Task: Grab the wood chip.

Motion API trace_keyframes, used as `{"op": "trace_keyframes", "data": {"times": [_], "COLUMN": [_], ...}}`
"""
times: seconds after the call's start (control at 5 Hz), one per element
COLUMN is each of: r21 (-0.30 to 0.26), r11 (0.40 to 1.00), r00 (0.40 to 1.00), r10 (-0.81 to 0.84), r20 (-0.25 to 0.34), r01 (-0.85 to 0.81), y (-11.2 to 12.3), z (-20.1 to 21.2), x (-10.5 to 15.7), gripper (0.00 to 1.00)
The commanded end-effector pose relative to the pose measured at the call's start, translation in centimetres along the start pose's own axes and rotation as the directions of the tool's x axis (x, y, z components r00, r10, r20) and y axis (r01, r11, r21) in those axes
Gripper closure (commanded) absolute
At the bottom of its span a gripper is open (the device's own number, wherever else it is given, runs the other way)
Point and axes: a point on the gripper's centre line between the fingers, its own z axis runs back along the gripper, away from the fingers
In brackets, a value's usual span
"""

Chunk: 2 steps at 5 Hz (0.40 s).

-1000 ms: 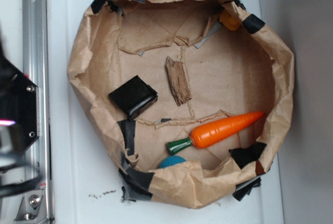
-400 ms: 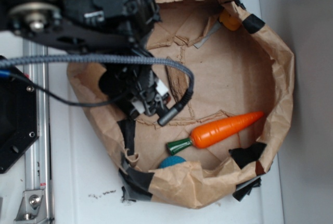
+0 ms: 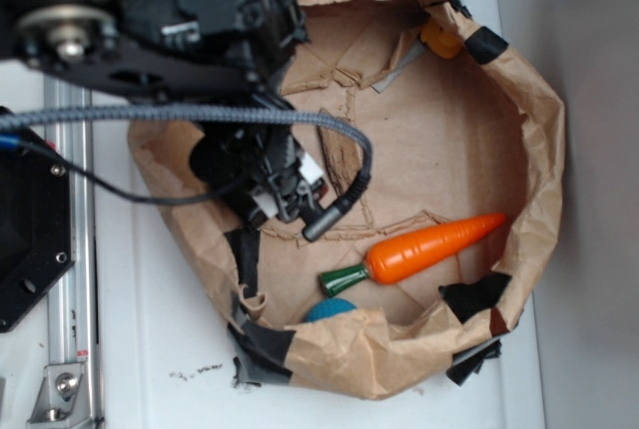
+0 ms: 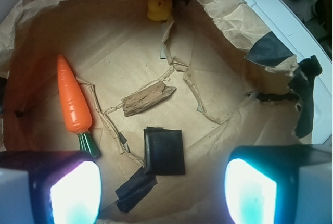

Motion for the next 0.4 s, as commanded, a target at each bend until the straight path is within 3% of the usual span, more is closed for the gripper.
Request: {"op": "trace_keyframes", "data": {"times": [0.0, 0.2], "r21": [-0.008, 0.002], "r11": [0.982, 0.954], "r00": [0.976, 0.935], "r10": [0.189, 0.294], "r20": [0.108, 0.199], "r01": [-0.19, -0.301], "y": [-1.2, -0.8], "z": [-5.2, -7.2], "x": [4.3, 5.4], "gripper": [0.0, 0.0]}}
